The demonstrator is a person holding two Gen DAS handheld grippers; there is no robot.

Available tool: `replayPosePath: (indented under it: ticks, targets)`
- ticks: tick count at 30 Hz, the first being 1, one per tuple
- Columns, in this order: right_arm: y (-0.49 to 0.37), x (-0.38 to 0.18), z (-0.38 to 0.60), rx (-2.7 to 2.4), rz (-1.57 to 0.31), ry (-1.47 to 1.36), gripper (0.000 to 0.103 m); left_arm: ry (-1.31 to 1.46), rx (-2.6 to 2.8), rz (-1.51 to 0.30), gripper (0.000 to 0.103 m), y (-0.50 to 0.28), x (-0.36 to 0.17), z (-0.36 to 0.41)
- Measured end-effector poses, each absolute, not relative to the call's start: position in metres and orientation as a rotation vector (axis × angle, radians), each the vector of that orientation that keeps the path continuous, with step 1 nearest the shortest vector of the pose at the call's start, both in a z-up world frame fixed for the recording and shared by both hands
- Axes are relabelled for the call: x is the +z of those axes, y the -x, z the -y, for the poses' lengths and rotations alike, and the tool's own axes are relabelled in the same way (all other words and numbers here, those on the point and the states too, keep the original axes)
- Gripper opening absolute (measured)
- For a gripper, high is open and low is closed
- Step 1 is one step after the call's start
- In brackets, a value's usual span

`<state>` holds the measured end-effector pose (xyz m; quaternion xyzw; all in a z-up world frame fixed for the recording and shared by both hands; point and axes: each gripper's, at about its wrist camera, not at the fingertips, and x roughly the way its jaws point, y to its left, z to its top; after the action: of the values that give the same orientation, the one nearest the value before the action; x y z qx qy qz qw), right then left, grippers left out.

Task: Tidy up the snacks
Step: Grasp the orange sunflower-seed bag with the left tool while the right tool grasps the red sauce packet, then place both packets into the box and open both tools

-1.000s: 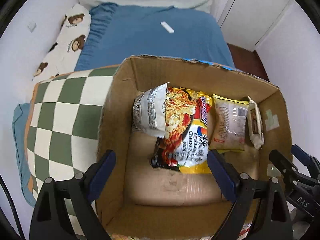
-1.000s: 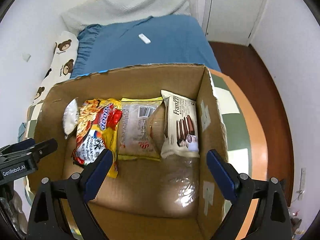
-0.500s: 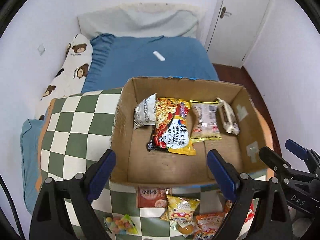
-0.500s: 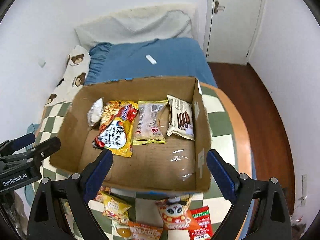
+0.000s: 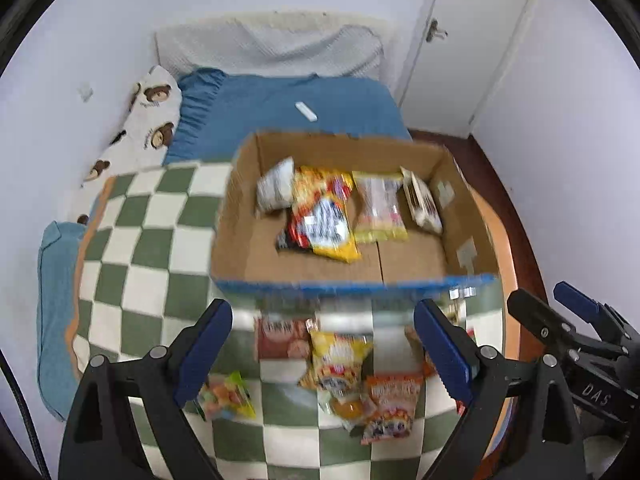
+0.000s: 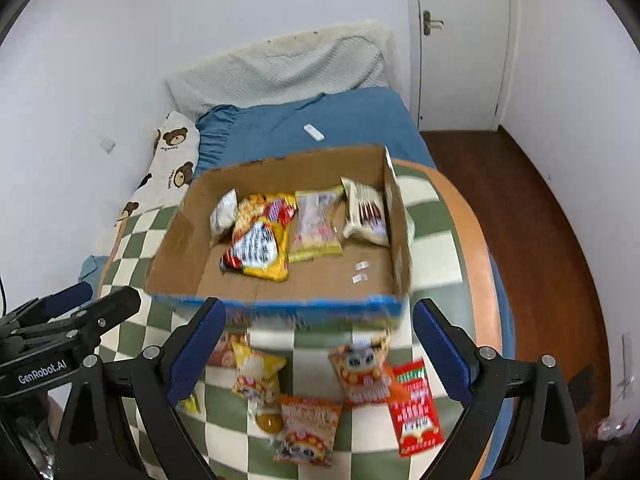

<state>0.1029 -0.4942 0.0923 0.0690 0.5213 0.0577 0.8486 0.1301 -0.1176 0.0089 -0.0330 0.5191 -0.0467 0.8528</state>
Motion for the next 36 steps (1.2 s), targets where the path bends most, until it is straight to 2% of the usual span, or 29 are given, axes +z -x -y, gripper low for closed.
replayPosePath:
  ticks: [4, 12, 17, 19, 25, 26, 29, 31, 36]
  targets:
    - [-0.082, 0.061, 0.522, 0.081, -1.173, -0.205, 0.097, 0.059, -0.122, -1.205, 0.093, -0.116, -0.033, 0.138]
    - [-0.042, -0.011, 0.587, -0.052, -1.331, -0.250, 0.097, 0.037, -0.237, -1.522, 0.093, -0.089, -0.150, 0.209]
    - [-0.038, -0.048, 0.606, -0.063, -1.394, -0.174, 0.096, -0.092, -0.243, -1.608, 0.092, -0.090, -0.205, 0.251]
    - [-0.042, -0.060, 0.605, -0.046, -1.407, -0.126, 0.095, -0.142, -0.219, -1.606, 0.072, -0.093, -0.216, 0.258]
    - [-0.054, -0.096, 0.585, 0.047, -1.450, -0.020, 0.090, -0.099, -0.180, -1.593, 0.062, -0.095, -0.222, 0.237]
    - [-0.056, -0.101, 0.582, 0.056, -1.455, -0.010, 0.089, -0.084, -0.166, -1.599, 0.062, -0.094, -0.223, 0.229]
    - [-0.061, -0.123, 0.572, 0.063, -1.483, 0.043, 0.074, -0.041, -0.143, -1.623, 0.061, -0.089, -0.228, 0.215]
    - [-0.057, -0.124, 0.572, 0.058, -1.479, 0.026, 0.059, -0.028, -0.143, -1.629, 0.061, -0.087, -0.229, 0.215]
    - [-0.023, -0.129, 0.576, 0.083, -1.574, -0.086, 0.059, 0.032, -0.169, -1.659, 0.061, -0.081, -0.232, 0.216]
